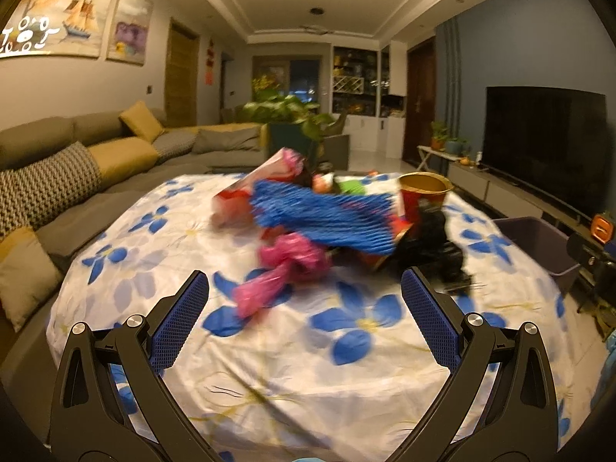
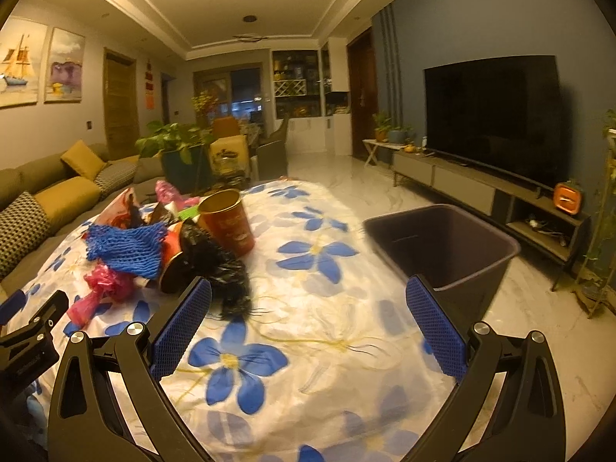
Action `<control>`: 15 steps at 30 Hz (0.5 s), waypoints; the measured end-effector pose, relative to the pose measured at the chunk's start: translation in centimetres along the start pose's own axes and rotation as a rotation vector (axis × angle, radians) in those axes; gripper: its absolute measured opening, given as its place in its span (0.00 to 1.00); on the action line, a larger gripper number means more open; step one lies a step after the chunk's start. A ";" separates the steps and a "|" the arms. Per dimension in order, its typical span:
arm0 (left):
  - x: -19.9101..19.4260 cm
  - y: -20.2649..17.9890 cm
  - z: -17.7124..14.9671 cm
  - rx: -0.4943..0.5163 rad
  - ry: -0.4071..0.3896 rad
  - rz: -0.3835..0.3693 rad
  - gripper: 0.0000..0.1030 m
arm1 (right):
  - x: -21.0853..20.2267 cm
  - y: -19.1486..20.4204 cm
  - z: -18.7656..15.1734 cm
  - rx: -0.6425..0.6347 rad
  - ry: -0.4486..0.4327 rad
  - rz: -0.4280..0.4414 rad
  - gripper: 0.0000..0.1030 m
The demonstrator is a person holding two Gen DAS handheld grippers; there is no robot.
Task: Collect trash
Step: 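Grasp the pink plastic bag with the left tool while the right tool grasps the black bag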
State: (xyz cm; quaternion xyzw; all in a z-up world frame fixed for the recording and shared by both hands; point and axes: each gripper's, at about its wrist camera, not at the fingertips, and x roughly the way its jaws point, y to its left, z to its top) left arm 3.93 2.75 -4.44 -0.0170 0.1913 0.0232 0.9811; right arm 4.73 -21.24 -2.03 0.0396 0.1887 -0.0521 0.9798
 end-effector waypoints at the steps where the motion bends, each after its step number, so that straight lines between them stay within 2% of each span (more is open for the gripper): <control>1: 0.5 0.6 -0.1 -0.012 0.008 0.005 0.96 | 0.6 0.3 0.0 -0.003 0.006 0.012 0.95; 4: 1.9 2.0 0.0 -0.043 0.011 0.022 0.96 | 2.6 1.6 -0.1 -0.011 0.018 0.052 0.95; 8: 3.9 2.9 0.0 -0.028 -0.004 0.030 0.94 | 4.9 2.7 -0.4 -0.021 0.038 0.087 0.90; 12: 6.6 3.5 0.2 -0.043 0.037 0.009 0.84 | 7.4 3.7 -0.7 -0.036 0.054 0.111 0.88; 15: 8.2 3.5 0.6 -0.050 0.053 -0.013 0.80 | 8.9 4.2 -0.7 -0.037 0.059 0.121 0.86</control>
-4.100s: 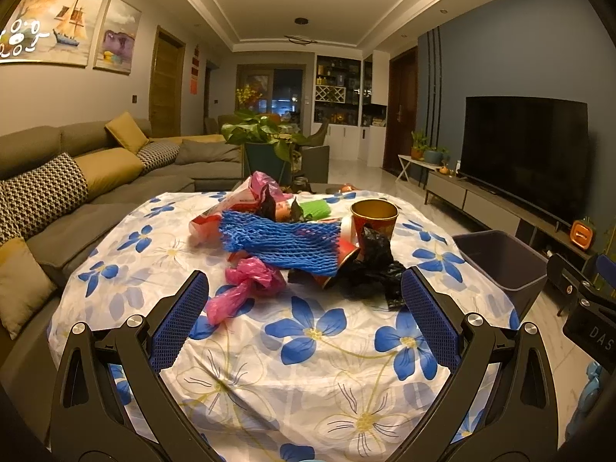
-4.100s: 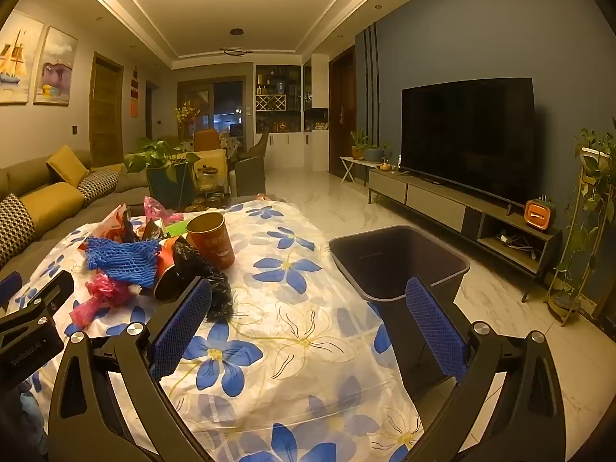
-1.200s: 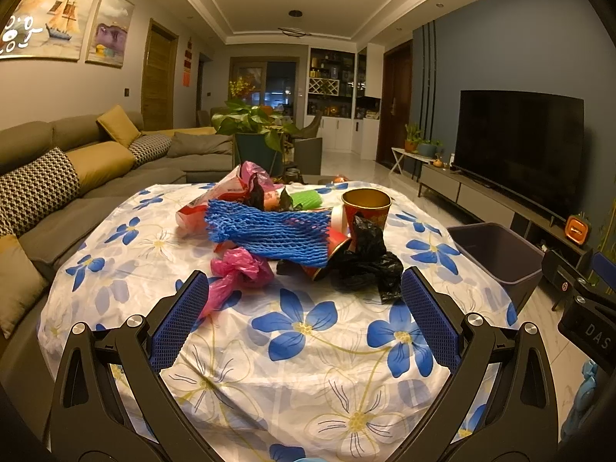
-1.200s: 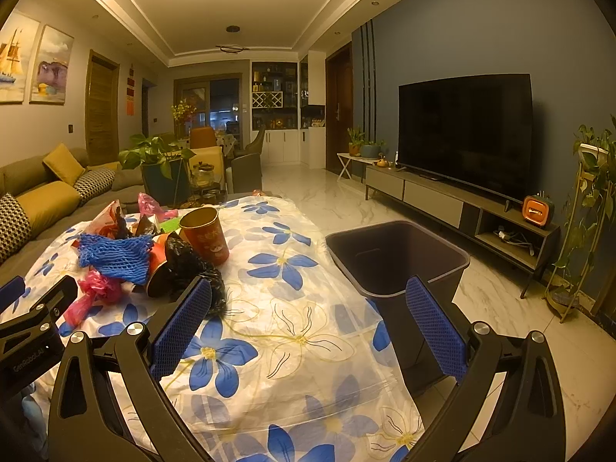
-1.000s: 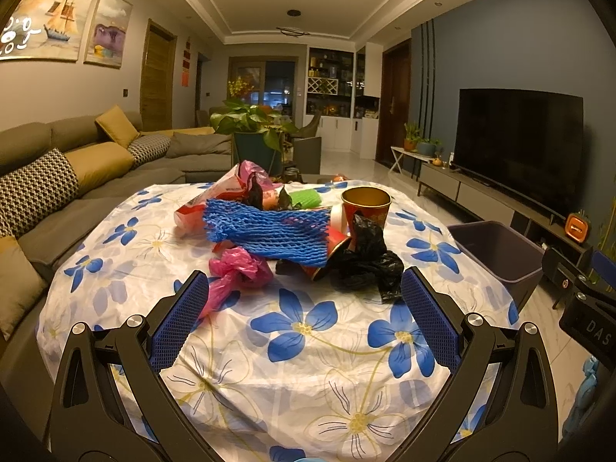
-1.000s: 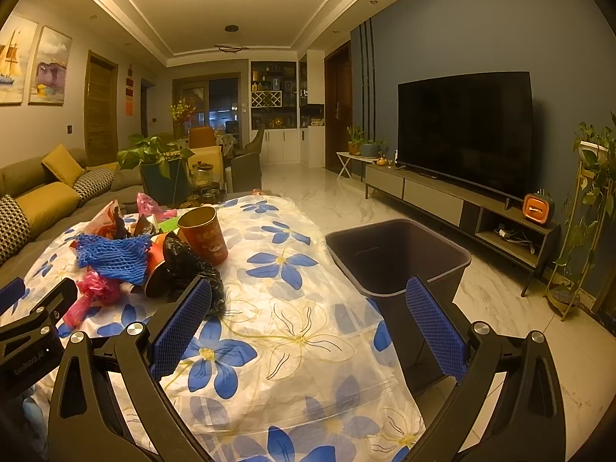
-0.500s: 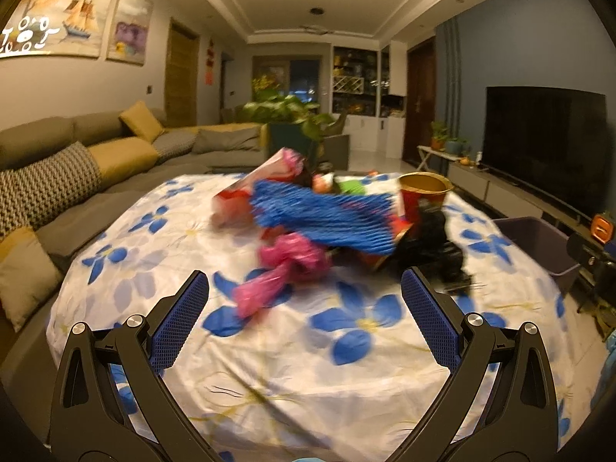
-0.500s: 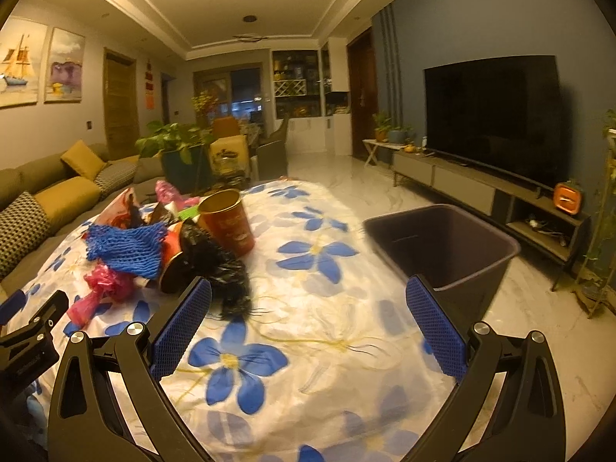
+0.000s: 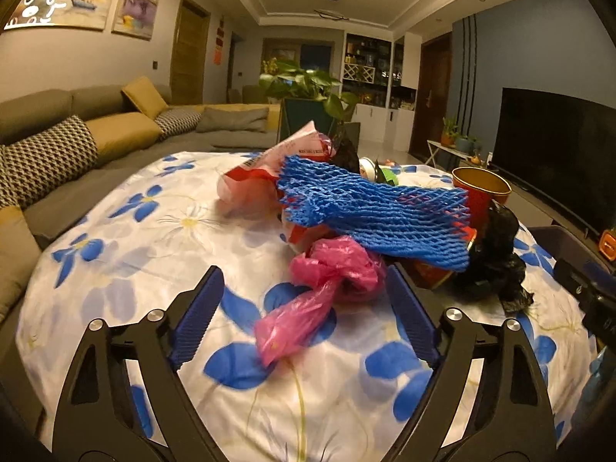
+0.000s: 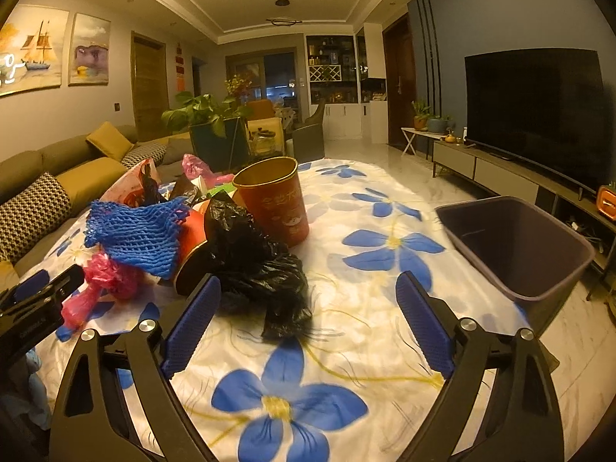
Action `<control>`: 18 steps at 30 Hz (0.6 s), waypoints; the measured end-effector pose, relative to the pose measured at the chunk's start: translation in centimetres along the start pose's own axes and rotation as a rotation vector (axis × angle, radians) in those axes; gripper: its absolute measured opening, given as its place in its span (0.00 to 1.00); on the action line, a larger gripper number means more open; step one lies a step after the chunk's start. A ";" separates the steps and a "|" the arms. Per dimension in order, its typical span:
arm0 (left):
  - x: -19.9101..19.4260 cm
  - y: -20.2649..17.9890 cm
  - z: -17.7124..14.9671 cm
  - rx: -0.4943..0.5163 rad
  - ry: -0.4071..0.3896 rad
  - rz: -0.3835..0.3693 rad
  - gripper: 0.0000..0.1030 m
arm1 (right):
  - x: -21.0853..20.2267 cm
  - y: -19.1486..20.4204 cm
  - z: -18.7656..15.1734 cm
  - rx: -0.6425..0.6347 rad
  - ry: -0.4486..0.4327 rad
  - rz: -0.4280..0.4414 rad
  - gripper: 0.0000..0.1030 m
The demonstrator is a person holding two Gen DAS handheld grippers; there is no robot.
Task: Collect trash
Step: 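Grasp the pink plastic bag with the left tool while the right tool grasps the black bag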
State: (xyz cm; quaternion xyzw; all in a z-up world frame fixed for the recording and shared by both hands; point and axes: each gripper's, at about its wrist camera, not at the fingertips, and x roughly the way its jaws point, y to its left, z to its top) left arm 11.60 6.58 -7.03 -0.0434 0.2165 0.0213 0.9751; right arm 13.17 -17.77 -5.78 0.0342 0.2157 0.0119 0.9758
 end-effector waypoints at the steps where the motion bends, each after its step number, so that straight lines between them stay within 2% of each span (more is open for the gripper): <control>1: 0.6 -0.2 0.2 0.010 0.004 -0.006 0.79 | 0.3 0.0 0.0 -0.001 -0.001 0.001 0.82; 3: 1.4 -0.7 0.3 0.031 0.018 -0.017 0.77 | 1.2 0.1 0.0 -0.002 0.005 0.005 0.80; 11: 4.6 -1.2 -0.5 0.048 0.122 -0.091 0.44 | 3.8 0.8 -0.1 -0.019 0.037 0.036 0.74; 13: 4.9 -1.1 -0.7 0.055 0.130 -0.112 0.37 | 4.4 0.9 -0.1 -0.019 0.051 0.043 0.70; 17: 4.7 -0.9 -0.8 0.047 0.137 -0.132 0.29 | 5.5 1.2 -0.5 -0.015 0.086 0.062 0.62; 18: 4.5 -0.8 -0.8 0.041 0.138 -0.134 0.28 | 5.7 1.2 -0.6 -0.016 0.093 0.067 0.58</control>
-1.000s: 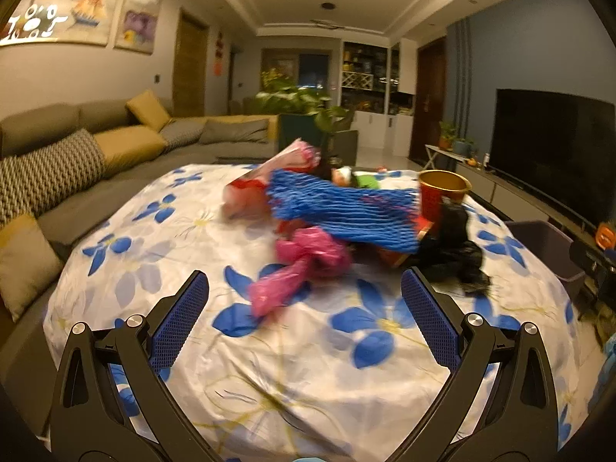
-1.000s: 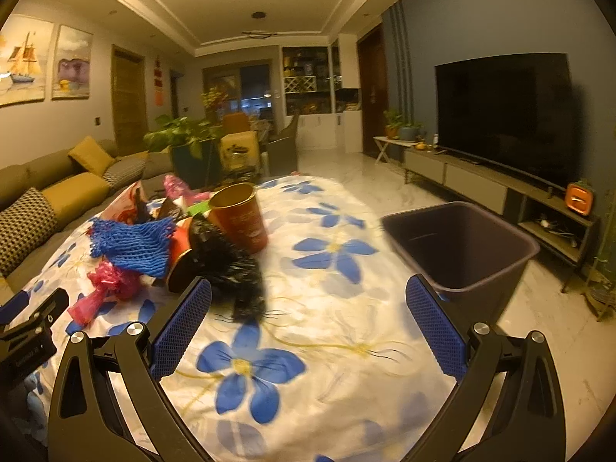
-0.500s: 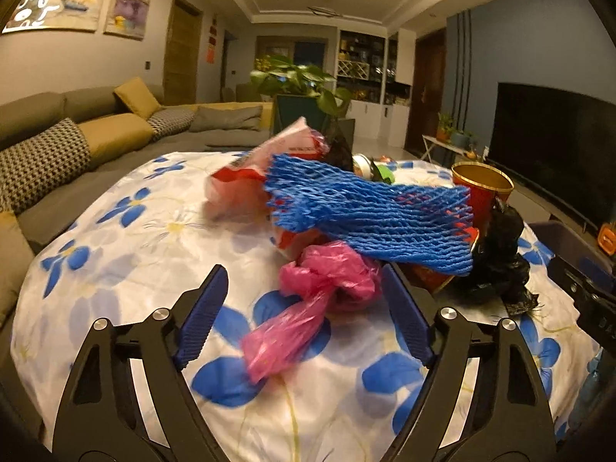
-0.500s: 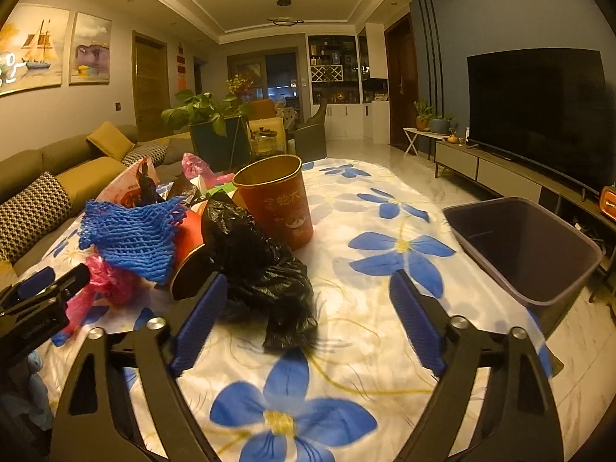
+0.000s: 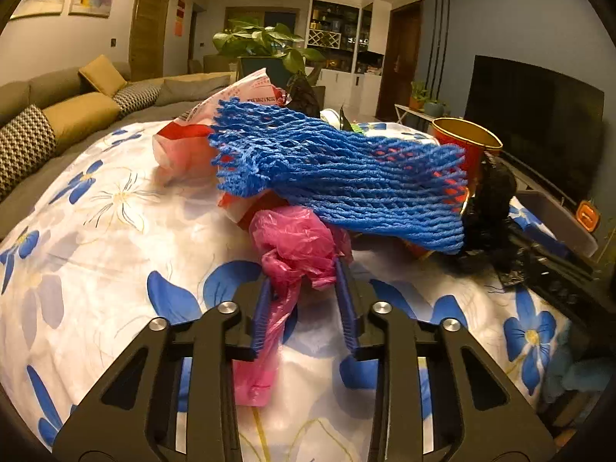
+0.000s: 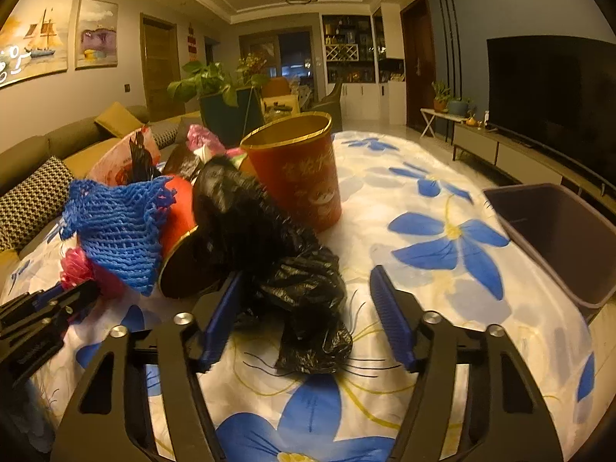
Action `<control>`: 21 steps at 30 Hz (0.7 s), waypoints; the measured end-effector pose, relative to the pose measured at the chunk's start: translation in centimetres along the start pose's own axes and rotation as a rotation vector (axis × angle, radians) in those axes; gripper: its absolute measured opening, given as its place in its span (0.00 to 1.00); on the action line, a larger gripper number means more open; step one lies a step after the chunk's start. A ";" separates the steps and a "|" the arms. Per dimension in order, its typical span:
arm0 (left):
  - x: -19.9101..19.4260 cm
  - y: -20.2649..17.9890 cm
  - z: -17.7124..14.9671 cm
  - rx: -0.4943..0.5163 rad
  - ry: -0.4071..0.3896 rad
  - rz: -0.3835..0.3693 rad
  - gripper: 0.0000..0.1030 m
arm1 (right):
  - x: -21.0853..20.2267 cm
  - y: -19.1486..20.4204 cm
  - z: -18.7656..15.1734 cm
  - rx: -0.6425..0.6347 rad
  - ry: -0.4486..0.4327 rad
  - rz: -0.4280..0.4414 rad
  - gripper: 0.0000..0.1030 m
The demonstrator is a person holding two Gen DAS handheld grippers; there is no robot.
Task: Collect trash
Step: 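Grasp the pink plastic bag with the left tool while the right tool grasps the black bag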
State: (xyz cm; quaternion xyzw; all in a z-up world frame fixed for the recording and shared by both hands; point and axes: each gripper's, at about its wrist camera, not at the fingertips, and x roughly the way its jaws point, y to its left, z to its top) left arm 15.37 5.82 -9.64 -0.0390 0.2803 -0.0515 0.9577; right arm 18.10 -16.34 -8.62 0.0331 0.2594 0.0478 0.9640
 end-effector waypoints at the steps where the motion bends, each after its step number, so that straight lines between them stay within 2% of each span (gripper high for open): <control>1: -0.4 0.2 0.0 -0.006 0.002 -0.003 0.27 | 0.2 0.1 -0.1 0.000 0.008 0.006 0.53; 2: -0.6 0.3 0.0 -0.012 0.002 -0.007 0.27 | 0.3 0.2 -0.2 -0.001 0.014 0.010 0.51; 4: -1.1 0.4 -0.2 -0.024 0.006 -0.012 0.26 | 0.4 0.3 -0.3 -0.007 0.025 0.016 0.39; 9: -2.5 0.1 -0.4 -0.015 0.015 -0.007 0.23 | -0.1 0.4 -0.5 -0.025 0.027 0.017 0.21; 13: -4.1 -0.1 0.1 -0.019 -0.017 -0.014 0.21 | -1.2 -0.3 -0.2 -0.021 -0.001 0.005 0.17; 21: -7.8 -1.1 1.0 -0.024 -0.094 -0.035 0.21 | -4.0 -2.1 0.5 0.008 -0.059 -0.017 0.16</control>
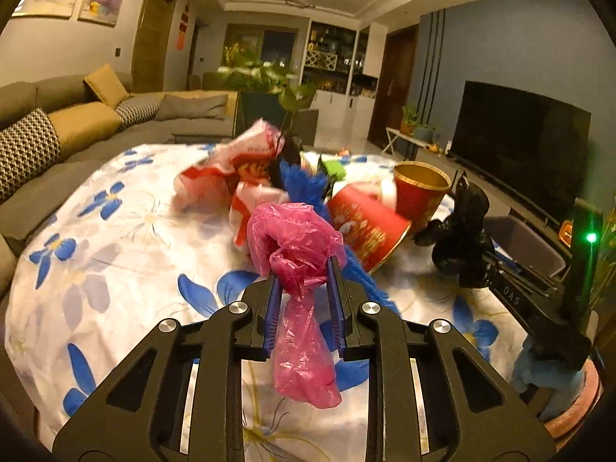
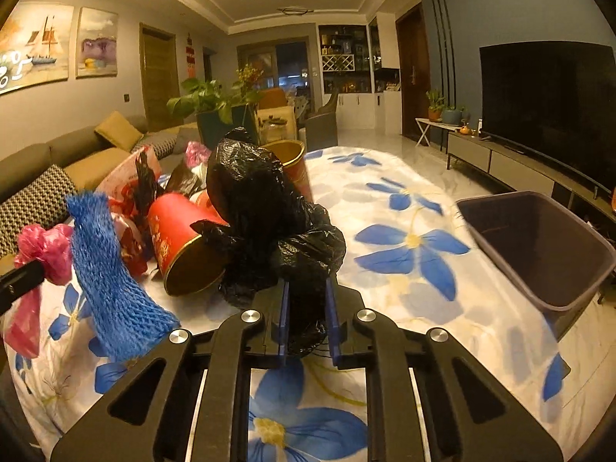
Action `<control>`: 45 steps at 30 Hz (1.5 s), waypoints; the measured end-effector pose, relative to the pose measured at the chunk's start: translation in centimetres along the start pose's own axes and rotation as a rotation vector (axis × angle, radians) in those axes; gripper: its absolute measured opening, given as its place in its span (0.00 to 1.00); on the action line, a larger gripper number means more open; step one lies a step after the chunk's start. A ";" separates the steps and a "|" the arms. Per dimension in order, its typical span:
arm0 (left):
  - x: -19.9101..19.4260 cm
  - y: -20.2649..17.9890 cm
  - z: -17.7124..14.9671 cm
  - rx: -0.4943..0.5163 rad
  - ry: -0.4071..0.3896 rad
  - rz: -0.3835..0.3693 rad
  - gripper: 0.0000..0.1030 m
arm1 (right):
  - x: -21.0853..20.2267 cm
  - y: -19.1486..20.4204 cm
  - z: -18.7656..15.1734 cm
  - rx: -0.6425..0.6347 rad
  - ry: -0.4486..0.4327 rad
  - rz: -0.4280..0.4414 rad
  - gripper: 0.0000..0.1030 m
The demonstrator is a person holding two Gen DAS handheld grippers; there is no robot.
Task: Collect trash
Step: 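Grasp the pink plastic bag with the left tool while the right tool grasps the black bag, then carry both bags to the grey bin and open both tools to drop them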
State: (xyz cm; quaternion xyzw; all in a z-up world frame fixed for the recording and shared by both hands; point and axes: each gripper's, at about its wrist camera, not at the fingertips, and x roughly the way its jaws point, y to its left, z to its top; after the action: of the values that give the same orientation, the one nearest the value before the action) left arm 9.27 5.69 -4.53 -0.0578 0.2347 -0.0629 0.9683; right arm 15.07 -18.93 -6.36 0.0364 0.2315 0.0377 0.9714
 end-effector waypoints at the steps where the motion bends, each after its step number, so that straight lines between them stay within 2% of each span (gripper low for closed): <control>1: -0.5 -0.1 0.2 -0.001 -0.013 0.001 0.21 | -0.3 -0.2 0.1 0.003 -0.005 0.000 0.16; 10: -3.0 -1.1 1.0 -0.005 -0.061 0.006 0.21 | -3.2 -1.4 0.4 0.025 -0.055 0.000 0.16; 19: -3.5 -4.2 2.4 0.031 -0.105 -0.045 0.21 | -5.3 -3.6 0.9 0.057 -0.100 -0.028 0.16; 31: -0.7 -12.7 4.2 0.147 -0.140 -0.196 0.21 | -7.6 -7.3 1.8 0.083 -0.163 -0.102 0.16; 40: 1.7 -20.1 5.3 0.219 -0.170 -0.345 0.21 | -9.0 -11.7 3.2 0.103 -0.225 -0.222 0.16; 45: 3.4 -23.4 5.8 0.210 -0.185 -0.402 0.21 | -9.3 -14.3 3.9 0.120 -0.257 -0.288 0.16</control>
State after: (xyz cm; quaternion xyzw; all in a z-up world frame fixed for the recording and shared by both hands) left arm 12.76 -17.38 2.32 -0.0080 0.1209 -0.2728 0.9544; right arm 9.31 -34.22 -0.02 0.0654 0.1103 -0.1205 0.9844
